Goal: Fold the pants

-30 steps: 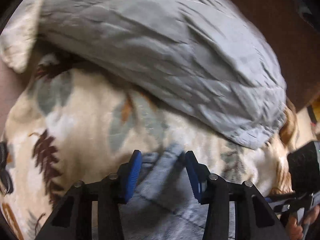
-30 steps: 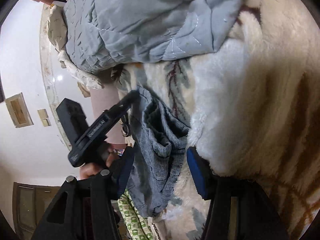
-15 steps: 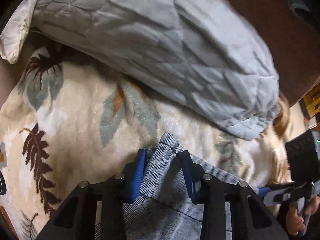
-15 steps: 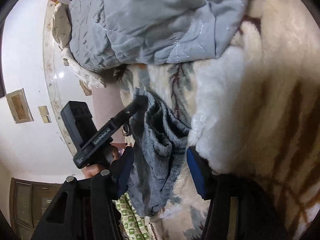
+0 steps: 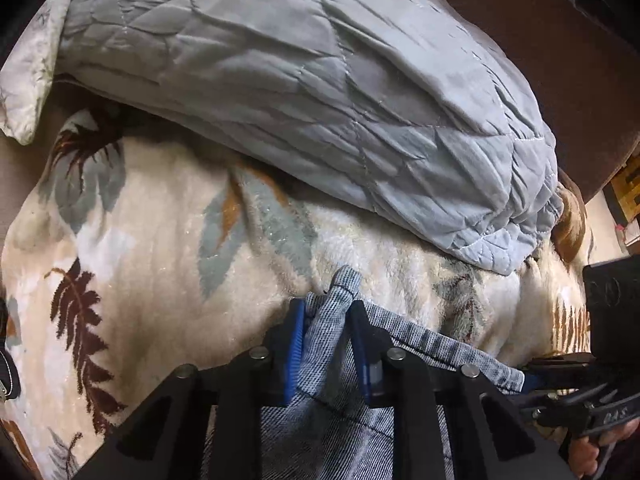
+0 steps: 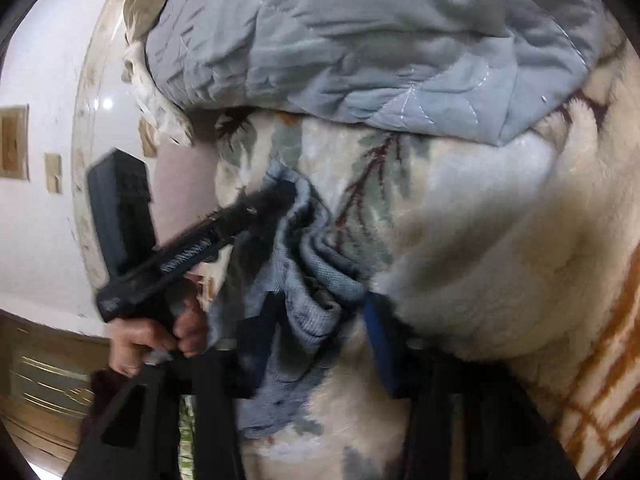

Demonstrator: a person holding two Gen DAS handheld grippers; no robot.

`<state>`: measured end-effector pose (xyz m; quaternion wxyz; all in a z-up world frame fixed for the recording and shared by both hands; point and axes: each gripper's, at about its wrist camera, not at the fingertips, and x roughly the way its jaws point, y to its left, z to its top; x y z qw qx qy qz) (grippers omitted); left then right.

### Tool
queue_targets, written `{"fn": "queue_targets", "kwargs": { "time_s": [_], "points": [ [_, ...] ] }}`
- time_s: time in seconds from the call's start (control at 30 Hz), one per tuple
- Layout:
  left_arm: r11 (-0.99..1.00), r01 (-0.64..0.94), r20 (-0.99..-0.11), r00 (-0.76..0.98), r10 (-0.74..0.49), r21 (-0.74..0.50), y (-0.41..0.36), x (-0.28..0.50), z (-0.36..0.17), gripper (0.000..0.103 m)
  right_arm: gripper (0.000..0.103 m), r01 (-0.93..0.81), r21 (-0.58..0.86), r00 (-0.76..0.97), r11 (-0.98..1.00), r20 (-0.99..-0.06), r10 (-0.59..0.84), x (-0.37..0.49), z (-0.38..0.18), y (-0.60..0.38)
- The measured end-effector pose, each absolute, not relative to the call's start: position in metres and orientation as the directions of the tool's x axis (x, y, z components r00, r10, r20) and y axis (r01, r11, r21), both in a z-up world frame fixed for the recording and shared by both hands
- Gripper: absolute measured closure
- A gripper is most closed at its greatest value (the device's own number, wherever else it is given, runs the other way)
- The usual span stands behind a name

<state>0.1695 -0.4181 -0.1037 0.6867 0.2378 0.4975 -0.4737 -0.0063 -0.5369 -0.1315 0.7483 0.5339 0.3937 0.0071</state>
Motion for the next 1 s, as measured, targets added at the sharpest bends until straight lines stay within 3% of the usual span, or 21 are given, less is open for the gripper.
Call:
{"fn": "queue_targets", "kwargs": {
  "time_s": [0.2, 0.3, 0.37, 0.43, 0.47, 0.6, 0.73, 0.8, 0.87, 0.93, 1.0],
  "points": [
    [0.449, 0.882, -0.910, 0.059, -0.409, -0.144, -0.417, 0.171, -0.108, 0.081, 0.079, 0.387, 0.810, 0.695, 0.440, -0.570, 0.438, -0.009, -0.126, -0.536],
    [0.449, 0.886, -0.918, 0.075, -0.390, -0.118, -0.419, 0.172, -0.109, 0.076, 0.080, 0.369, 0.822, 0.703, 0.434, -0.553, 0.448, -0.015, -0.122, -0.537],
    [0.457, 0.884, -0.924, 0.095, -0.371, -0.093, -0.423, 0.173, -0.110, 0.064, 0.081, 0.371, 0.825, 0.703, 0.426, -0.549, 0.452, -0.015, -0.121, -0.538],
    [0.459, 0.887, -0.934, 0.120, -0.336, -0.051, -0.429, 0.170, -0.115, 0.036, 0.082, 0.366, 0.827, 0.703, 0.426, -0.546, 0.456, -0.017, -0.121, -0.538],
    [0.454, 0.890, -0.936, 0.126, -0.328, -0.039, -0.432, 0.169, -0.117, 0.036, 0.083, 0.359, 0.830, 0.704, 0.427, -0.541, 0.459, -0.018, -0.120, -0.538],
    [0.427, 0.902, -0.929, 0.096, -0.357, -0.070, -0.435, 0.165, -0.118, 0.049, 0.087, 0.341, 0.831, 0.705, 0.440, -0.535, 0.465, -0.019, -0.117, -0.536],
    [0.397, 0.916, -0.928, 0.100, -0.359, -0.054, -0.435, 0.159, -0.110, 0.076, 0.087, 0.364, 0.833, 0.696, 0.417, -0.541, 0.472, -0.018, -0.124, -0.539],
    [0.394, 0.918, -0.930, 0.104, -0.354, -0.047, -0.435, 0.156, -0.107, 0.082, 0.087, 0.369, 0.830, 0.693, 0.418, -0.545, 0.472, -0.017, -0.125, -0.539],
    [0.389, 0.921, -0.930, 0.117, -0.349, -0.030, -0.435, 0.152, -0.104, 0.085, 0.084, 0.385, 0.831, 0.692, 0.401, -0.547, 0.471, -0.015, -0.127, -0.539],
    [0.384, 0.923, -0.930, 0.137, -0.341, -0.005, -0.437, 0.146, -0.103, 0.085, 0.073, 0.412, 0.826, 0.681, 0.385, -0.559, 0.472, -0.013, -0.132, -0.538],
    [0.371, 0.928, -0.933, 0.163, -0.322, 0.034, -0.438, 0.137, -0.102, 0.085, 0.072, 0.414, 0.813, 0.675, 0.409, -0.576, 0.462, -0.010, -0.131, -0.534]
  ]
}}
